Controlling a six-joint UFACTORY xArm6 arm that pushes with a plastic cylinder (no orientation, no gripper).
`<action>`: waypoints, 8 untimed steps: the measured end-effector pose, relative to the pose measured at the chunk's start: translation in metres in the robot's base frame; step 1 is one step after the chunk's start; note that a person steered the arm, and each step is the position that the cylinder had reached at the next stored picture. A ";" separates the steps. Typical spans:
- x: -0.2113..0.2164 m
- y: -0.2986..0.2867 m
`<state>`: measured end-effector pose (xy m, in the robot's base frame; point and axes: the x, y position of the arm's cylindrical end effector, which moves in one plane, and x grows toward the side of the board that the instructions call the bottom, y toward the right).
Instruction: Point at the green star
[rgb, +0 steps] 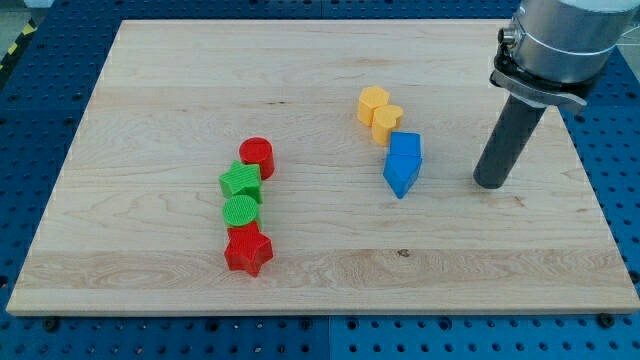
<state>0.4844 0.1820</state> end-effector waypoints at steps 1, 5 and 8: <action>0.000 0.000; -0.173 0.029; -0.207 -0.195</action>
<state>0.2771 -0.0126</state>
